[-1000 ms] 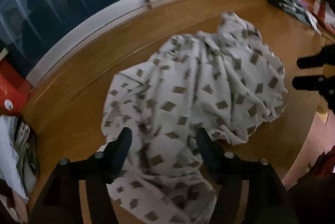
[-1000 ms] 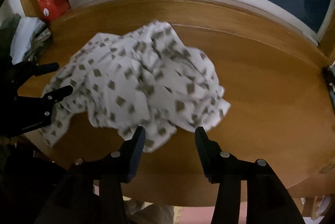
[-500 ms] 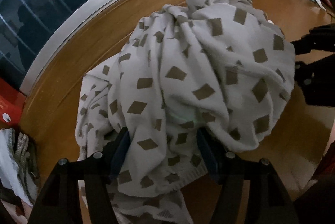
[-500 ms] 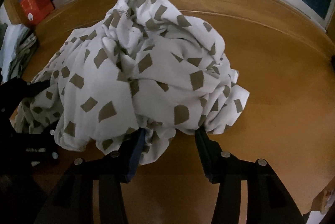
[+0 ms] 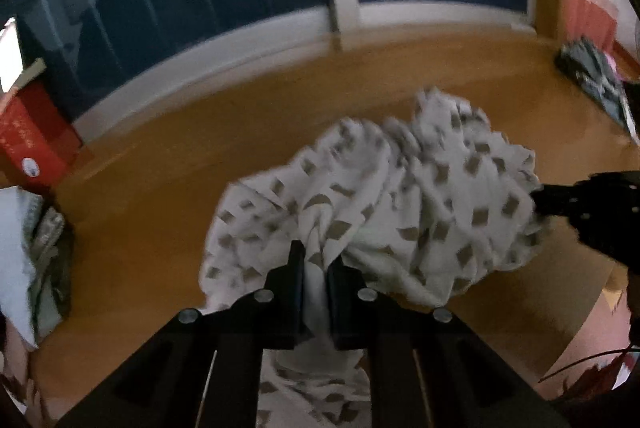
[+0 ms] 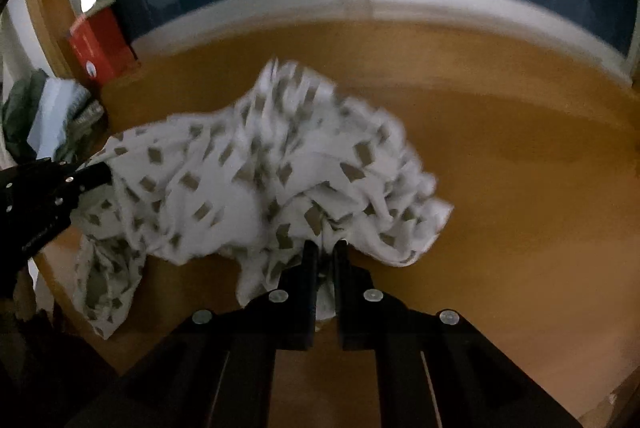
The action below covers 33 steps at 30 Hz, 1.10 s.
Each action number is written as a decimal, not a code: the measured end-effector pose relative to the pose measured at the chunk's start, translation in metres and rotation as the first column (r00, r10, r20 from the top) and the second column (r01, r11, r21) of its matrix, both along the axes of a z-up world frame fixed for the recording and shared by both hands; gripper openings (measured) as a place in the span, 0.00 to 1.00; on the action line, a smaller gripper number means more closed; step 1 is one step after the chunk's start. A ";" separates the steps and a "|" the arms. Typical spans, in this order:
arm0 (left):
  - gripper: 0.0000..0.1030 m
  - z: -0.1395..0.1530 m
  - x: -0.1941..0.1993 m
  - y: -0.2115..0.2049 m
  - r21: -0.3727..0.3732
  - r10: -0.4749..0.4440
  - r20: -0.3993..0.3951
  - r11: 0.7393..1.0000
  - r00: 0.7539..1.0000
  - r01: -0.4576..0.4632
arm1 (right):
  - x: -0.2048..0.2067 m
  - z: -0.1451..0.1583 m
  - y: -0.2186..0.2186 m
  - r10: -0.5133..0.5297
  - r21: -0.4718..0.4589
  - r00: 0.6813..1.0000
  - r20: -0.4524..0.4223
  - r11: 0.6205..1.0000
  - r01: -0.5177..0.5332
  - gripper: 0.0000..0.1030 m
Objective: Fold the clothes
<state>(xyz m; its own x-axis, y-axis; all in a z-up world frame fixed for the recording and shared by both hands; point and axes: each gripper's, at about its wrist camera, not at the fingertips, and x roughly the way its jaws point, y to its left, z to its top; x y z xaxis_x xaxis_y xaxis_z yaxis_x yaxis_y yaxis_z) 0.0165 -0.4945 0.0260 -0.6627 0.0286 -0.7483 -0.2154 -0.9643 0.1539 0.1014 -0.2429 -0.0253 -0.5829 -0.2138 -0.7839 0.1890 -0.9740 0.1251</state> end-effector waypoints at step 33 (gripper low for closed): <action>0.52 -0.050 -0.002 -0.027 0.107 0.084 0.190 0.989 0.978 -0.106 | -0.027 0.002 -0.008 0.083 -0.035 0.979 0.184 0.996 -0.078 0.46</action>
<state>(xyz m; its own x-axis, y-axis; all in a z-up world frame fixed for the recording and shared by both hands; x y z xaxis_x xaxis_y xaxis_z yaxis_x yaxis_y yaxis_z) 0.0146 -0.5215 -0.0244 -0.5177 0.0663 -0.8530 -0.1363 -0.9906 0.0058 0.0742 -0.2508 -0.0228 -0.4082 -0.2766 -0.8700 0.2375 -0.9523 0.1914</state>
